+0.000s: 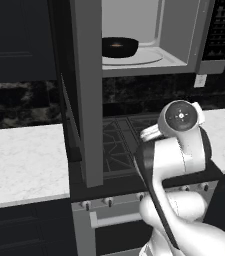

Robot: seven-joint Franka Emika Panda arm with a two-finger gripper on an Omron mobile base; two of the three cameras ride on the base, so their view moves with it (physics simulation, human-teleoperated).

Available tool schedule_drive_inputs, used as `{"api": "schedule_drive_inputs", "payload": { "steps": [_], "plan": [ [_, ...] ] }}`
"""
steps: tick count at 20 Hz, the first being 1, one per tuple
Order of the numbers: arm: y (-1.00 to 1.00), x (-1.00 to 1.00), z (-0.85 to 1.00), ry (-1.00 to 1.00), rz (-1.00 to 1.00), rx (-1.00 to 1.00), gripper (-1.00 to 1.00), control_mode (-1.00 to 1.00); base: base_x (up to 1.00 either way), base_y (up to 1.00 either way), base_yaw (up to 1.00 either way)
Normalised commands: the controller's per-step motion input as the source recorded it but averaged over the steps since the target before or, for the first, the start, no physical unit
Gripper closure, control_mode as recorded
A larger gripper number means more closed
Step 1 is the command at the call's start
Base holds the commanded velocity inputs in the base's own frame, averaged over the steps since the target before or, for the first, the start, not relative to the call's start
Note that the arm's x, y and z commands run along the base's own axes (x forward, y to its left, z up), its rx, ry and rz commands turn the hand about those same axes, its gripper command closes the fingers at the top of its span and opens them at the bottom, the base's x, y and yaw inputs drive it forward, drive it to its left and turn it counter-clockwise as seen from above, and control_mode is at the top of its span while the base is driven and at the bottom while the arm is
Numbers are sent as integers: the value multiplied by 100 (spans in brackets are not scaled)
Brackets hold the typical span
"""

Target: Open the microwave, place the bowl with waffle inside the microwave, then close the microwave door and turn it on.

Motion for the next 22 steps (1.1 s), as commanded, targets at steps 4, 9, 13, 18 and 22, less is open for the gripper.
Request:
{"api": "schedule_drive_inputs", "payload": {
  "steps": [4,9,13,18,22],
  "plan": [
    [14,-37,-27,-9,12,-48,-100,-100,0,0,0],
    [15,-12,-15,-3,9,-41,-100,-100,0,0,0],
    [43,-6,-22,-15,4,-39,-100,-100,0,0,0],
    [14,4,-52,-11,3,-39,-100,-100,0,0,0],
    [-45,12,-70,-1,17,-27,-100,-100,0,0,0]
  ]
}}
